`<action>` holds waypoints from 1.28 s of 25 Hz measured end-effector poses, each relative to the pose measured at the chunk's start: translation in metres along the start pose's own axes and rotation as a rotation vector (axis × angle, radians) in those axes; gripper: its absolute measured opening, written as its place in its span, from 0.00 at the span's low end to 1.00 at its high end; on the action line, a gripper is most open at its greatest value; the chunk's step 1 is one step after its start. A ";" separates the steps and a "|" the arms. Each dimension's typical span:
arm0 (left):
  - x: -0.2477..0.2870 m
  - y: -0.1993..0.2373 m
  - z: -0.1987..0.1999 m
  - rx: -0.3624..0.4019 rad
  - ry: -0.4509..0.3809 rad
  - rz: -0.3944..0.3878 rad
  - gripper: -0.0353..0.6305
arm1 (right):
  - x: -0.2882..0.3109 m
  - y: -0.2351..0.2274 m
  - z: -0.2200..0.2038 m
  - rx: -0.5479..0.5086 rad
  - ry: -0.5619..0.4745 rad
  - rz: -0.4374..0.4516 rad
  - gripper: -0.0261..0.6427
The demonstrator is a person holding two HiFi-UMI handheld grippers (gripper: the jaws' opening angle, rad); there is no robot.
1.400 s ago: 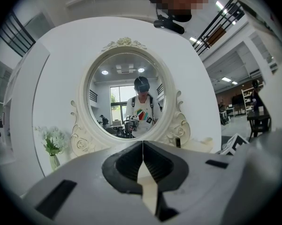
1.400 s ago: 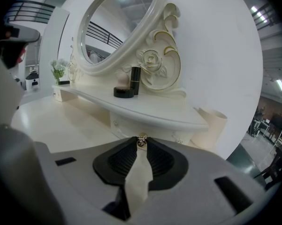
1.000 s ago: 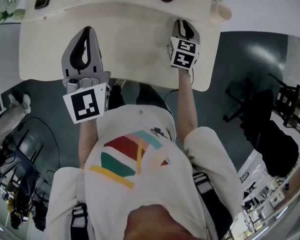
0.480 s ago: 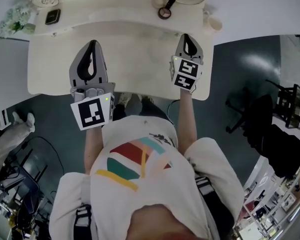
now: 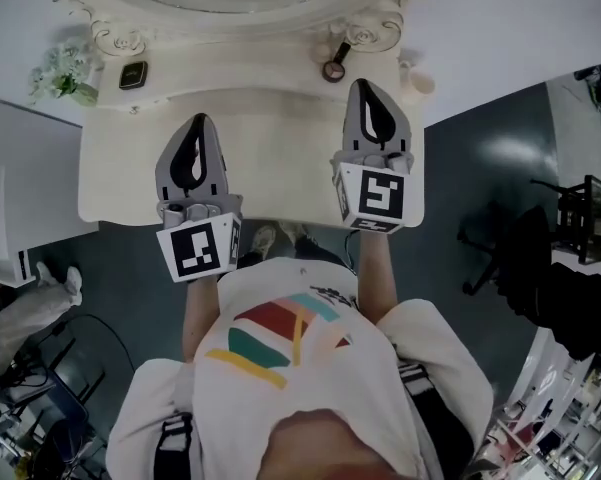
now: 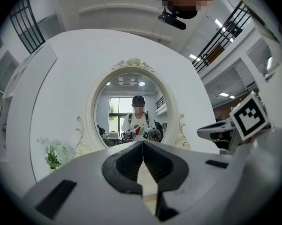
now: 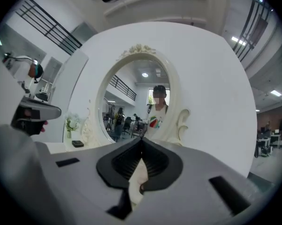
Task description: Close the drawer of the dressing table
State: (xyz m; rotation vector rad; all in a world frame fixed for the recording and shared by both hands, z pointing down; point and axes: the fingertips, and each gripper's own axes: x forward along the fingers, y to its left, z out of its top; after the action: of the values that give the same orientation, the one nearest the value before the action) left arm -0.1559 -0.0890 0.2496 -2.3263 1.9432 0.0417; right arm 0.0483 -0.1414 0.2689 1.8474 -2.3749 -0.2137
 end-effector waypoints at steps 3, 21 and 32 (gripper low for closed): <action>-0.007 0.003 0.004 0.010 -0.003 -0.013 0.06 | -0.002 0.028 0.025 -0.043 -0.057 0.048 0.04; -0.017 -0.003 0.015 0.027 -0.019 -0.049 0.06 | -0.033 0.111 0.023 -0.123 -0.034 0.189 0.04; -0.010 -0.008 0.004 0.025 0.018 -0.067 0.06 | -0.033 0.104 0.013 -0.076 -0.004 0.166 0.04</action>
State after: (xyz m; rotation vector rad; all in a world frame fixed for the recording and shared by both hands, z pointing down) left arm -0.1494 -0.0778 0.2471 -2.3820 1.8614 -0.0090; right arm -0.0447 -0.0842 0.2756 1.6095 -2.4698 -0.2863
